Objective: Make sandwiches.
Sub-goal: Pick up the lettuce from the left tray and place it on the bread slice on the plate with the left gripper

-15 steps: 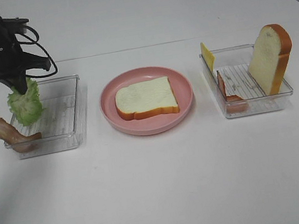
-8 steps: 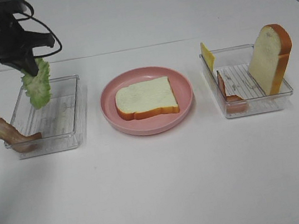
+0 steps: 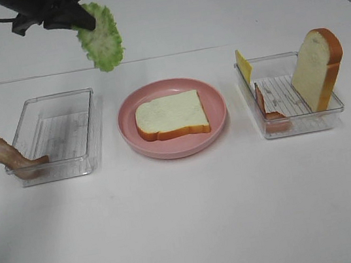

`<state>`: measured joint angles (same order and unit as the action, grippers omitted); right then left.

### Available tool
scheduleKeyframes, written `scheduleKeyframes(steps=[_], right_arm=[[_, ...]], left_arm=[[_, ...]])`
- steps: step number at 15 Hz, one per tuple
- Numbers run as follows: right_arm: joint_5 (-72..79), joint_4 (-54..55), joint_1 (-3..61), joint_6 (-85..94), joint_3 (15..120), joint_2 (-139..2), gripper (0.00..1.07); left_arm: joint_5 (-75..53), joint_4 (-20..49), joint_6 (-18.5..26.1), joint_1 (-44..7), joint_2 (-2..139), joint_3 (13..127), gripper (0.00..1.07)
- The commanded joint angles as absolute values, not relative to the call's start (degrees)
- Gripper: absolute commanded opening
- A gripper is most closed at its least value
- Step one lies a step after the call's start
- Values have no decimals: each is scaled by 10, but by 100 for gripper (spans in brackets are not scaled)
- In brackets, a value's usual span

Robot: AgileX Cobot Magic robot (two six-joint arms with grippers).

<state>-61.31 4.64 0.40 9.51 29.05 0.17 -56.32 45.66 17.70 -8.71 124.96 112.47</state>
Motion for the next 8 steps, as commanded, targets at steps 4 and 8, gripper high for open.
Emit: scheduleKeyframes(steps=[4, 8], right_arm=[[-608, 46, 1, 99, 288, 9, 75], [-608, 46, 1, 99, 288, 9, 75]], left_arm=[[-544, 617, 275, -136, 1286, 1125, 0], [-536, 633, 290, -182, 1329, 1125, 0]])
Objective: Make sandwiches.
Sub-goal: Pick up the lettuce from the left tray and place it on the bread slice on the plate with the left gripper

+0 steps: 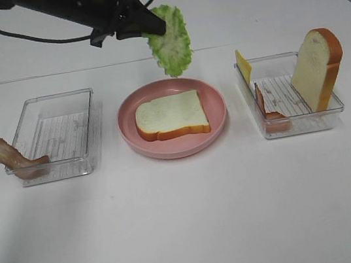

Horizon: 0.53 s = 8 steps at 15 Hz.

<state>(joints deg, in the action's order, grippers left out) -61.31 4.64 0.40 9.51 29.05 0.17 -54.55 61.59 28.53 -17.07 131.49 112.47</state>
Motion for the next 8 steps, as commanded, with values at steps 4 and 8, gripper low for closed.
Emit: scheduleKeyframes(steps=[4, 8], right_arm=[[-608, 46, 1, 99, 288, 9, 75], [-608, 46, 1, 99, 288, 9, 75]], left_arm=[[-529, 648, 277, -203, 1380, 1124, 0], [-507, 604, 262, -199, 1388, 1124, 0]])
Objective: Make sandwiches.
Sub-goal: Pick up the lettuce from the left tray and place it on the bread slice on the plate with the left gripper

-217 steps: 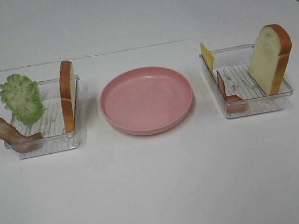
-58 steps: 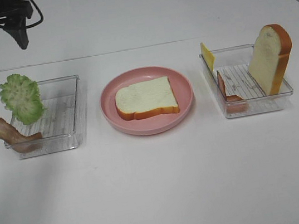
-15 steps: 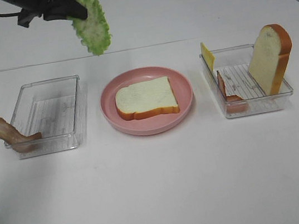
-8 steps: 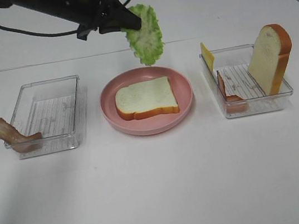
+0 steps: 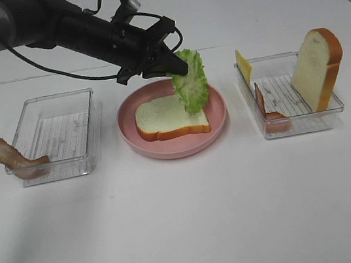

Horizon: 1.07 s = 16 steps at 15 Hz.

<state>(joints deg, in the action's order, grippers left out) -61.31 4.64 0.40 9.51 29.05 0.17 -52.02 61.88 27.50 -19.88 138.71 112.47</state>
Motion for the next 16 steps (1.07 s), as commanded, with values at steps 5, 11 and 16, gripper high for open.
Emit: scheduleKeyframes(steps=[5, 11, 16], right_arm=[[-608, 46, 1, 99, 288, 9, 75], [-608, 46, 1, 99, 288, 9, 75], [-608, 46, 1, 99, 288, 9, 75]], left_arm=[[-501, 567, 209, -199, 1388, 1124, 0], [-473, 629, 162, -209, 1390, 1124, 0], [-488, 595, 160, -217, 1410, 1124, 0]])
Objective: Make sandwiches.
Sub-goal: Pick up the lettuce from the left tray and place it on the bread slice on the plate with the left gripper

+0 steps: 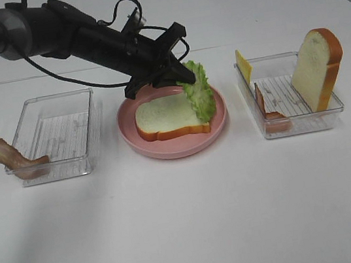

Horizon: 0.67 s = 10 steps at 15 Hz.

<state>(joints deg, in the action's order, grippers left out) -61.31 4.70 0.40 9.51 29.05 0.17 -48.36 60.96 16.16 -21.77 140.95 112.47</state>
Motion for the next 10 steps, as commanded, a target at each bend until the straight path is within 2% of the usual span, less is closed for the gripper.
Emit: scheduleKeyframes(steps=[1, 6, 10], right_arm=[[-608, 46, 1, 99, 288, 9, 75], [-608, 46, 1, 99, 288, 9, 75], [-608, 46, 1, 99, 288, 9, 75]], left_arm=[[-489, 572, 158, -217, 1410, 1124, 0], [-497, 535, 155, -204, 1404, 1124, 0], [-497, 466, 120, -199, 1401, 1124, 0]])
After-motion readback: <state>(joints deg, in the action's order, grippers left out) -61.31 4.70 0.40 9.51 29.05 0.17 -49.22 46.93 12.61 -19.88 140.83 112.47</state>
